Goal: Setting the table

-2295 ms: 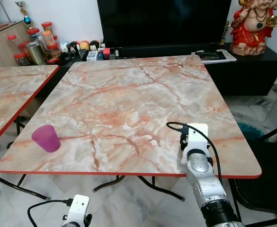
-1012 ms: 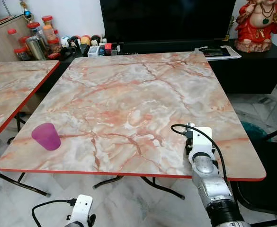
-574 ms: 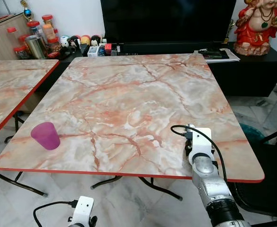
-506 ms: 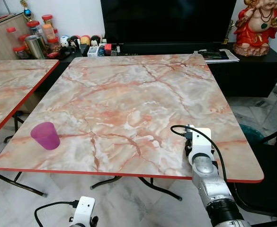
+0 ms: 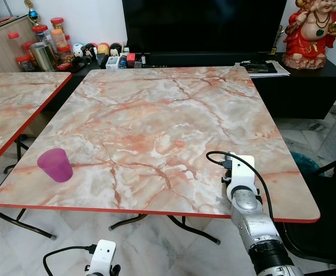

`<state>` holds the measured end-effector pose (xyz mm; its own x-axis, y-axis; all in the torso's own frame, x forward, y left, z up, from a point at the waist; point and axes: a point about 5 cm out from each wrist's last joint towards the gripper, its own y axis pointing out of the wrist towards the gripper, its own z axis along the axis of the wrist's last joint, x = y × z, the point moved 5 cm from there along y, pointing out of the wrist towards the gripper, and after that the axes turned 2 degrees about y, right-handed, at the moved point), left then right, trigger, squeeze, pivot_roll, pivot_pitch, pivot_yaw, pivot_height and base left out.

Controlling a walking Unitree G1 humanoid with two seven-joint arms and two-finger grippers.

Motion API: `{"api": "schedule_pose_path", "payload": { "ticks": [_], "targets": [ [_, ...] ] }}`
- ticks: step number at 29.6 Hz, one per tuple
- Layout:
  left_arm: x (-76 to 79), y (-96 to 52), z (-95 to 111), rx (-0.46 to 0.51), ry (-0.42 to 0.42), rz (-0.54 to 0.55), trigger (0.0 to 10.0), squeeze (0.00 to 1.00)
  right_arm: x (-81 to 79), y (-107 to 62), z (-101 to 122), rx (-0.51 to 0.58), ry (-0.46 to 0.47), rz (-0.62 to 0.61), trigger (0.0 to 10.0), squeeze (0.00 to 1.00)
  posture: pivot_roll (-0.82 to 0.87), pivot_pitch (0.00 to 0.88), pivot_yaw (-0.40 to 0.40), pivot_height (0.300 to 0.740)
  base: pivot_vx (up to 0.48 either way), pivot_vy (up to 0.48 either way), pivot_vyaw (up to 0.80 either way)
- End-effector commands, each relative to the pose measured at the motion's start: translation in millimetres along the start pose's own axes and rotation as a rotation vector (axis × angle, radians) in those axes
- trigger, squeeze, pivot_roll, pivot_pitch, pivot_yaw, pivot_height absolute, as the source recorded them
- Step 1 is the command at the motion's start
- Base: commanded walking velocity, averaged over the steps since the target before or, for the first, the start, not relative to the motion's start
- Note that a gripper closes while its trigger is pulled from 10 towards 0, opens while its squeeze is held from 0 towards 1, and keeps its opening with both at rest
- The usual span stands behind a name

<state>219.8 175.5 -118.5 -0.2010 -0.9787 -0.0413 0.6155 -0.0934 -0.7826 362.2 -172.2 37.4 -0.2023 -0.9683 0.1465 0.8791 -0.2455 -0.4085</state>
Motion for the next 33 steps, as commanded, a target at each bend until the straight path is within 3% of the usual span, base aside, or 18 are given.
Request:
{"api": "schedule_pose_path", "payload": {
  "ticks": [1,26,27,29,33],
  "targets": [
    [-2.9,-1.1,-6,-0.024,-0.001,0.004,10.0,0.00,1.4,-0.3,-20,-0.080,-0.004,-0.005,0.0,0.00,-0.06,0.000,0.041,0.736,0.000,0.000,0.00],
    [-2.8,-1.1,-6,-0.025,-0.001,0.003,10.0,0.00,1.1,-0.2,-20,-0.079,-0.004,-0.004,0.0,0.00,-0.06,0.000,0.040,0.736,0.000,0.000,0.00],
    [-1.7,-1.1,-6,-0.027,0.001,-0.005,10.0,0.00,2.7,-0.9,7,0.055,-0.014,-0.028,10.0,0.00,-0.06,0.000,0.045,0.736,0.000,0.000,0.00],
    [-0.4,-1.0,-6,-0.029,0.004,-0.013,10.0,0.00,5.2,-8.2,52,0.273,-0.031,-0.067,10.0,0.00,-0.06,0.000,0.047,0.736,0.000,0.000,0.00],
    [0.6,-0.7,-5,-0.026,0.004,-0.016,10.0,0.00,9.1,-22.6,95,0.482,-0.042,-0.110,10.0,0.00,-0.06,0.000,0.045,0.736,0.000,0.000,0.00]
  ]
}}
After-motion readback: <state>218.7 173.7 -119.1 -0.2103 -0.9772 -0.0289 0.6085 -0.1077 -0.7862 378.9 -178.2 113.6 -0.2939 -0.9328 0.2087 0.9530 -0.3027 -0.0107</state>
